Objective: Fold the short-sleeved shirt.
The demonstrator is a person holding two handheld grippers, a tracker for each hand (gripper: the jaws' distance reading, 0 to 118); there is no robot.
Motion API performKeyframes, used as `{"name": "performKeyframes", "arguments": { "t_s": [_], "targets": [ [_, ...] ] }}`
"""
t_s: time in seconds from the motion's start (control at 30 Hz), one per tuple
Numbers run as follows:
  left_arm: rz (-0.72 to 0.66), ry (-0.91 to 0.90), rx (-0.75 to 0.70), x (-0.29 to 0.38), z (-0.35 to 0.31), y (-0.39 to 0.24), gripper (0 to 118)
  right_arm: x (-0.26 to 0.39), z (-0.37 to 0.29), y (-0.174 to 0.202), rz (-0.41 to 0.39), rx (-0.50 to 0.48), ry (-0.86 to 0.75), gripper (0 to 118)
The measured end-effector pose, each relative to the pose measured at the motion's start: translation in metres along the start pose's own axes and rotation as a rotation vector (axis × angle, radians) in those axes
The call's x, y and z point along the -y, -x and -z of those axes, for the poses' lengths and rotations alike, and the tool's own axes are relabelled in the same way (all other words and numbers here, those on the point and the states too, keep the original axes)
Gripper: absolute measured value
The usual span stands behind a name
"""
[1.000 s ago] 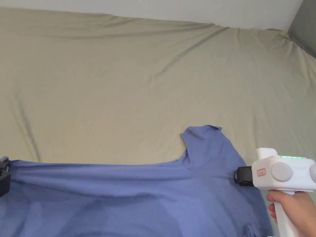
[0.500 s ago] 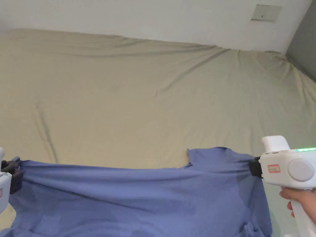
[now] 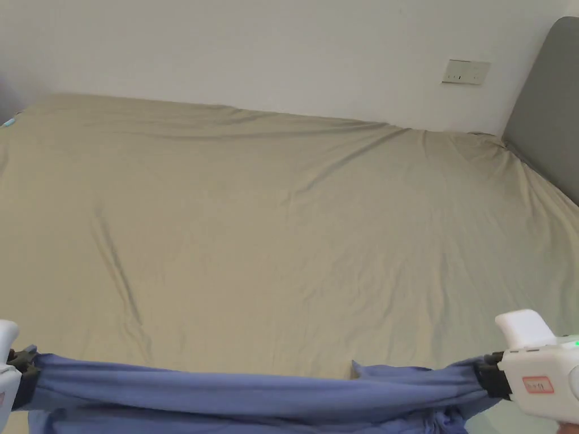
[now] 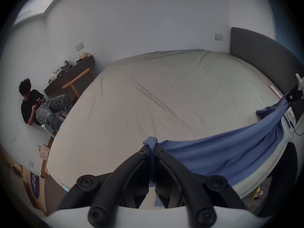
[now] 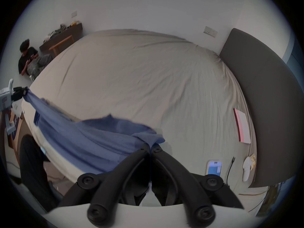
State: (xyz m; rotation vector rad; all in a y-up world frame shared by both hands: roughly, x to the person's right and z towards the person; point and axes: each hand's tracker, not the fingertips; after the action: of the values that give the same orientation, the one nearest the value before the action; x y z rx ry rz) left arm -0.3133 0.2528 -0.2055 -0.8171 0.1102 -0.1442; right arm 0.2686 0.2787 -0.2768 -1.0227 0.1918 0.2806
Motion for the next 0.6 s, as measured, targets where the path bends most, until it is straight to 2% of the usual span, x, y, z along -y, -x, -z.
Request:
{"name": "performKeyframes", "arguments": {
  "t_s": [0.23, 0.37, 0.6],
  "targets": [
    [0.09, 0.158, 0.032, 0.049, 0.03, -0.009, 1, 0.054, 0.031, 0.011, 0.001, -0.02, 0.157, 2],
    [0.115, 0.223, 0.048, 0.067, 0.046, -0.013, 1, 0.069, 0.054, 0.017, 0.028, -0.026, 0.224, 2],
    [0.157, 0.32, 0.067, 0.079, 0.076, -0.016, 1, 0.082, 0.109, 0.009, 0.015, -0.026, 0.358, 2]
  ]
}}
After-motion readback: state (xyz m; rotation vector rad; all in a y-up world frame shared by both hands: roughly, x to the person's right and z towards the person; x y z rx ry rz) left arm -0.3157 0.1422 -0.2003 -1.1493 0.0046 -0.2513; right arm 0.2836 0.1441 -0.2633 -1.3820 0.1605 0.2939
